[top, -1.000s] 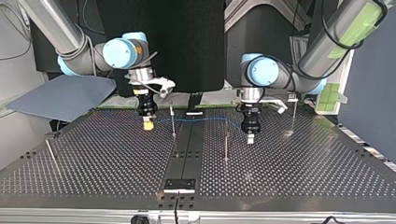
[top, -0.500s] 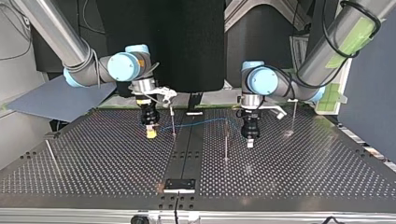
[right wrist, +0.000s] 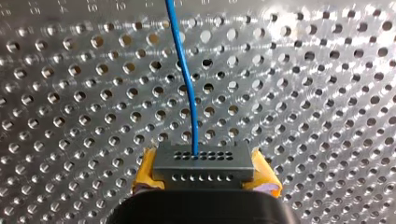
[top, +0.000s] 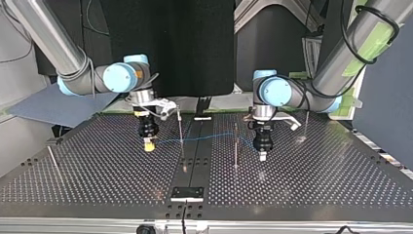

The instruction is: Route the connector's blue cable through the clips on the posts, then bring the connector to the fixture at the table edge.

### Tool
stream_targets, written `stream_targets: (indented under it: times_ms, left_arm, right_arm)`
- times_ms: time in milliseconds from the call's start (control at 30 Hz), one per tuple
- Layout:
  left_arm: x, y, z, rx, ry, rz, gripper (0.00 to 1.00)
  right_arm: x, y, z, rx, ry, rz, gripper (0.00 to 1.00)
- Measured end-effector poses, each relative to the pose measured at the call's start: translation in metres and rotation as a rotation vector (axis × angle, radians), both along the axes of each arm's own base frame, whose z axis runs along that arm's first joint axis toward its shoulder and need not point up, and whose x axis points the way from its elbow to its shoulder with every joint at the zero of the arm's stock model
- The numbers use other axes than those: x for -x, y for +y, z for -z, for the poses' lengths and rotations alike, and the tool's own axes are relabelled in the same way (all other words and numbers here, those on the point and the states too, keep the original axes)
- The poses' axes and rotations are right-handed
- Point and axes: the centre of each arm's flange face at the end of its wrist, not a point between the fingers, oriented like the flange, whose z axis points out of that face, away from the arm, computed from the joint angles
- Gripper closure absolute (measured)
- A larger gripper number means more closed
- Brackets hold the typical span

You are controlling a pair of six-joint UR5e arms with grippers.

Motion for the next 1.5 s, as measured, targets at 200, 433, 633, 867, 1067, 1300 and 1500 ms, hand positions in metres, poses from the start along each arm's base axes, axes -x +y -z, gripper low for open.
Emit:
stream_targets:
  times_ms: [200,433,633,867,1067,1300,1500]
  left_arm:
    - [-0.001,0.004,0.0,0.0,0.002,-0.006,1.0]
    - [-0.004,0.008,0.0,-0.003,0.003,-0.004,1.0]
    - [-0.005,0.008,-0.002,-0.004,0.0,0.004,1.0]
    - [-0.007,0.007,-0.004,-0.005,-0.005,0.012,1.0]
    - [-0.008,0.007,-0.005,-0.005,-0.008,0.018,1.0]
    - [-0.009,0.009,-0.005,-0.005,-0.01,0.016,1.0]
    - [-0.009,0.009,-0.005,-0.014,-0.01,0.015,0.47]
  right_arm:
    - [0.003,-0.004,-0.001,0.003,0.0,-0.001,1.0]
    - [0.005,-0.008,-0.002,0.01,-0.001,-0.018,1.0]
    - [-0.002,-0.015,0.002,-0.003,0.012,-0.039,1.0]
    - [-0.008,-0.024,0.006,-0.018,0.025,-0.042,1.0]
    - [-0.006,-0.032,0.002,-0.012,0.017,-0.036,1.0]
    - [-0.008,-0.038,-0.001,-0.014,0.02,-0.036,1.0]
    - [-0.009,-0.038,0.0,-0.022,0.028,-0.039,1.0]
